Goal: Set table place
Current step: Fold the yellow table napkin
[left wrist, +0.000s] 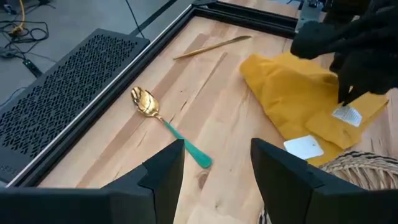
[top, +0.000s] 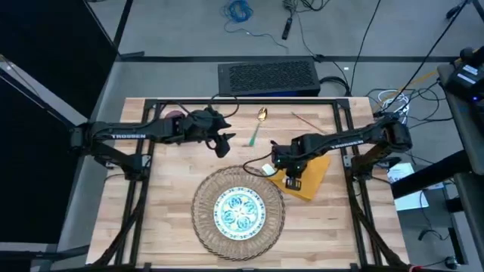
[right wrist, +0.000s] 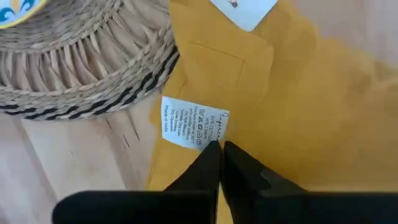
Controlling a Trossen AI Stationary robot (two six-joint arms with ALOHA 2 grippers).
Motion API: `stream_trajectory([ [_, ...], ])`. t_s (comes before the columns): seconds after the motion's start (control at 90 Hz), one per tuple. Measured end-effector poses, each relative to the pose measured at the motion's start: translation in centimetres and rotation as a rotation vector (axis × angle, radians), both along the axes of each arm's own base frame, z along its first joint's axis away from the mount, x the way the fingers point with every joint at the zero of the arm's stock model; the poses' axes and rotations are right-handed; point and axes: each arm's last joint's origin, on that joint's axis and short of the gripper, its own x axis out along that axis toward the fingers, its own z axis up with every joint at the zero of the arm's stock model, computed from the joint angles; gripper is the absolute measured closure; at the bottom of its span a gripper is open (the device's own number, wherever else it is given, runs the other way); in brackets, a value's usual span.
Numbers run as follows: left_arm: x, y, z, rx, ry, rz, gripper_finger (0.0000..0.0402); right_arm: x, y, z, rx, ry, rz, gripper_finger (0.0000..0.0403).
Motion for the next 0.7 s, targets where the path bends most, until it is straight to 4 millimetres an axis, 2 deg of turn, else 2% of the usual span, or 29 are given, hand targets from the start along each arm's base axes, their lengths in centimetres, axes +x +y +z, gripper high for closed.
stream_trajectory([
  [0.311, 0.0, 0.0, 0.0, -0.003, -0.001, 0.002, 0.0230, -1.5, 0.3, 0.0, 0.016, 0.147, 0.027, 0.0259],
  [0.433, 0.0, 0.0, 0.0, -0.004, -0.001, 0.002, 0.0230, -1.6, 0.2, 0.1, -0.047, 0.158, 0.062, 0.0238],
  [0.544, 0.0, 0.0, 0.0, -0.004, -0.001, 0.002, 0.0230, -1.0, -0.3, 0.6, -0.153, 0.098, 0.091, 0.0263],
  [0.7, 0.0, 0.0, 0.0, -0.004, -0.002, 0.003, 0.0230, 0.5, -1.2, 1.2, -0.173, -0.048, 0.127, 0.0383],
])
